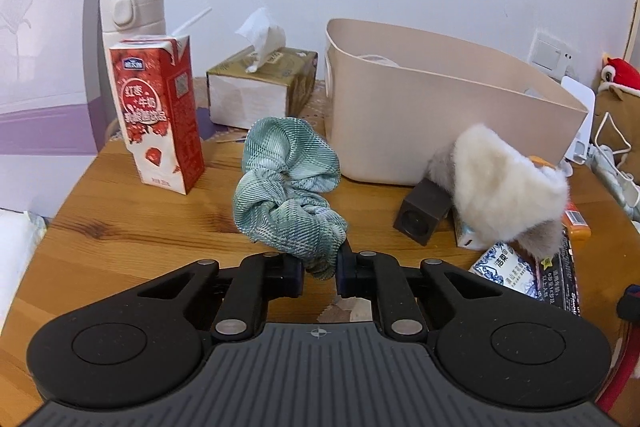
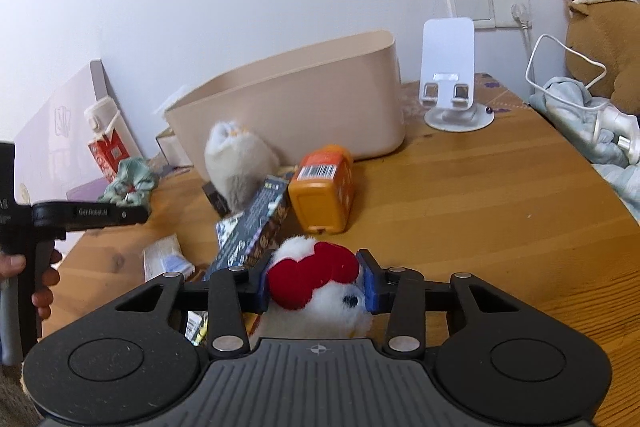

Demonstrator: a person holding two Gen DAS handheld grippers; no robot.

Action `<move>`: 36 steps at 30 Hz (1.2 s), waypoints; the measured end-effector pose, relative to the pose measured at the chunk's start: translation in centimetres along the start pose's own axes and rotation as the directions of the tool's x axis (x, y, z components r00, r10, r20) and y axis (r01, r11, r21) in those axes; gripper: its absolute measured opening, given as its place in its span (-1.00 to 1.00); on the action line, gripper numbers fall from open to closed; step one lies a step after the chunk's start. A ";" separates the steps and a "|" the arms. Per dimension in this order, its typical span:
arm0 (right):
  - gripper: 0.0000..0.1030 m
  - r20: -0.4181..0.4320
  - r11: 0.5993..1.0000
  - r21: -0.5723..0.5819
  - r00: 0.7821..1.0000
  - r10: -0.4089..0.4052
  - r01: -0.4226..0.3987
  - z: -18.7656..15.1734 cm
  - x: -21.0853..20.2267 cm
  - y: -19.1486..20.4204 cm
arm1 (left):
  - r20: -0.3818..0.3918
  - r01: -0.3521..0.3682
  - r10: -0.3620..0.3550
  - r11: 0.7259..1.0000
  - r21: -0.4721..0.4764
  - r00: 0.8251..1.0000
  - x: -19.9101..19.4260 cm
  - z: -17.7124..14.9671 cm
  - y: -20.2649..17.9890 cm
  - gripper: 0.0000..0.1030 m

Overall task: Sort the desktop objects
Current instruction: 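Lift the green scrunchie and white plush toy up over the basket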

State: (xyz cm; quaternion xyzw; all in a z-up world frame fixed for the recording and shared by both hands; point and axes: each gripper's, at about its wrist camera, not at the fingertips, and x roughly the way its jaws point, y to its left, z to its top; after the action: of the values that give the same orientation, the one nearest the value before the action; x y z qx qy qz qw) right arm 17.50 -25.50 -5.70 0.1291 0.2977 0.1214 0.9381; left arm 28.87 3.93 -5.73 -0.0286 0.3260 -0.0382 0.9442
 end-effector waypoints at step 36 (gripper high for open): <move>-0.26 0.221 0.996 -0.058 0.973 -0.059 0.073 13.2 0.4 -1.5 | 0.150 -0.006 -0.003 0.998 0.058 0.989 -2.1 6.9 -2.2 -0.72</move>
State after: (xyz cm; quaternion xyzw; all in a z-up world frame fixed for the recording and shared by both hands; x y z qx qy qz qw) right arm 25.81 -29.06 4.05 0.1009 0.1923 0.0848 0.9724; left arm 31.38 2.15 1.11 -0.0036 0.2529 -0.0449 0.9664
